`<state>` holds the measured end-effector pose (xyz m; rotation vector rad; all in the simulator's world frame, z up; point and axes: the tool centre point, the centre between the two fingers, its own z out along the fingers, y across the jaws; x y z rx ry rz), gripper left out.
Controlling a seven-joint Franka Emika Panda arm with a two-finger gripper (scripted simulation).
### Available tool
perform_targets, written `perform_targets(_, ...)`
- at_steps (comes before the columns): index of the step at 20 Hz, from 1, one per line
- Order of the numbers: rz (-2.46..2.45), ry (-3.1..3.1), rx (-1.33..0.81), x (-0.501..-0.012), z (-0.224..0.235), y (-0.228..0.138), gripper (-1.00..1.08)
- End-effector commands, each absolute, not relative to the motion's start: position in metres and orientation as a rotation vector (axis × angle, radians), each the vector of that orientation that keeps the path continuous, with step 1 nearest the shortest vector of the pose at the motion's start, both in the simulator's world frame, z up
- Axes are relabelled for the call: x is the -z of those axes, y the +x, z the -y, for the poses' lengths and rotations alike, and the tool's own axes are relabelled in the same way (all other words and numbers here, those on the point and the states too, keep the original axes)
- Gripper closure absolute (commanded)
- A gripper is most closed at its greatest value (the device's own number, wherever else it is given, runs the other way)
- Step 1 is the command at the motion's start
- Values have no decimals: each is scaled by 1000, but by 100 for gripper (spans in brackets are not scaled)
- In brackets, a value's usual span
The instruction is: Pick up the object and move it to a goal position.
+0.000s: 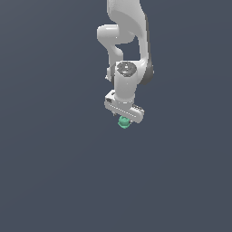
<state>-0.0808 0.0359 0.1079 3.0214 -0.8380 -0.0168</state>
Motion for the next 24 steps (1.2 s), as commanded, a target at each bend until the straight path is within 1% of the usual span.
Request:
perform_targets(1,923,2998,12,-103,-40,-89,-92)
perform_targets(12,1135,2929,1,-91,-50,-110,-92)
perform_targets(20,1152,2923,1,-89,-51,-112,-92)
perform_targets(24,1153,2922,1,-79,-51,-113,-92)
